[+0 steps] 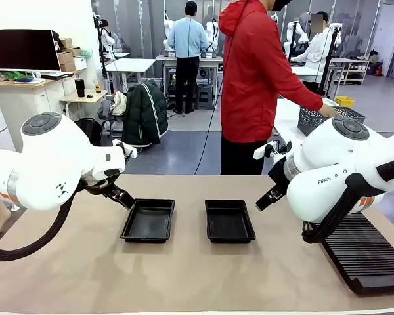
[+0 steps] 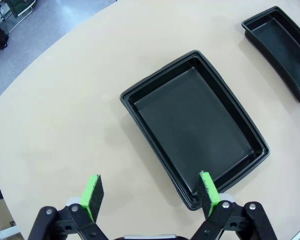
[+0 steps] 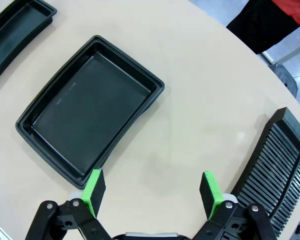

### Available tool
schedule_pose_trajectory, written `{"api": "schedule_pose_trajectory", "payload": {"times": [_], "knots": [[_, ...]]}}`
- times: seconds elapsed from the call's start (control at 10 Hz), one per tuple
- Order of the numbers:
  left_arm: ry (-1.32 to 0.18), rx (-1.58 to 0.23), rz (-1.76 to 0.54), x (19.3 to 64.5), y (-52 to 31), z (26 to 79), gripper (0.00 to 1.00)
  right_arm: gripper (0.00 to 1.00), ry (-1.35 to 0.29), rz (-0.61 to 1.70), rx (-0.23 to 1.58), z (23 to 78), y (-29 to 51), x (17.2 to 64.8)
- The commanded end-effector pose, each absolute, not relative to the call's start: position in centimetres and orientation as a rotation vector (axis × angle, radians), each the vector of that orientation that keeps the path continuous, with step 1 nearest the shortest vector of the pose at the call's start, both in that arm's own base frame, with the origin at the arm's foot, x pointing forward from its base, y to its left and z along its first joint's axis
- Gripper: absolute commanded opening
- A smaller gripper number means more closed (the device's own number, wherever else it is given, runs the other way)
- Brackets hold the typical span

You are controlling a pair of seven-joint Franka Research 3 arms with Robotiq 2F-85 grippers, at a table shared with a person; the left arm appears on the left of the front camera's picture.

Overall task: Inspect and transfer BCBs to ESD trays.
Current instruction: Pick up the Blank PCB from the PCB Rack and place it in the left ESD tray.

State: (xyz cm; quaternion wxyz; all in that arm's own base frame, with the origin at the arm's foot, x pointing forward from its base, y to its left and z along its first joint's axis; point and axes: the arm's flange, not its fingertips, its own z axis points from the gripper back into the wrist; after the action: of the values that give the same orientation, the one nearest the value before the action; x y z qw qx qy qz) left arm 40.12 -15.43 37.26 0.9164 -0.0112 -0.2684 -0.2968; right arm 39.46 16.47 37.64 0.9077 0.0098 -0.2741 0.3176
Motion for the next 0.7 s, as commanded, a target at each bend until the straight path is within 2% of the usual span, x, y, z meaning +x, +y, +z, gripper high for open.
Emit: {"api": "schedule_pose_trajectory", "payload": {"times": [0.0, 0.6], "knots": [[-0.532, -0.026, -0.568, 39.8, -15.1, 39.4, 1.0, 1.0, -0.546, 0.615, 0.05, 41.6, 14.9, 38.6], [-0.462, -0.205, -0.429, 39.2, -14.9, 54.3, 1.0, 1.0, -0.351, 0.518, 0.203, 56.9, 8.2, 39.4]]}}
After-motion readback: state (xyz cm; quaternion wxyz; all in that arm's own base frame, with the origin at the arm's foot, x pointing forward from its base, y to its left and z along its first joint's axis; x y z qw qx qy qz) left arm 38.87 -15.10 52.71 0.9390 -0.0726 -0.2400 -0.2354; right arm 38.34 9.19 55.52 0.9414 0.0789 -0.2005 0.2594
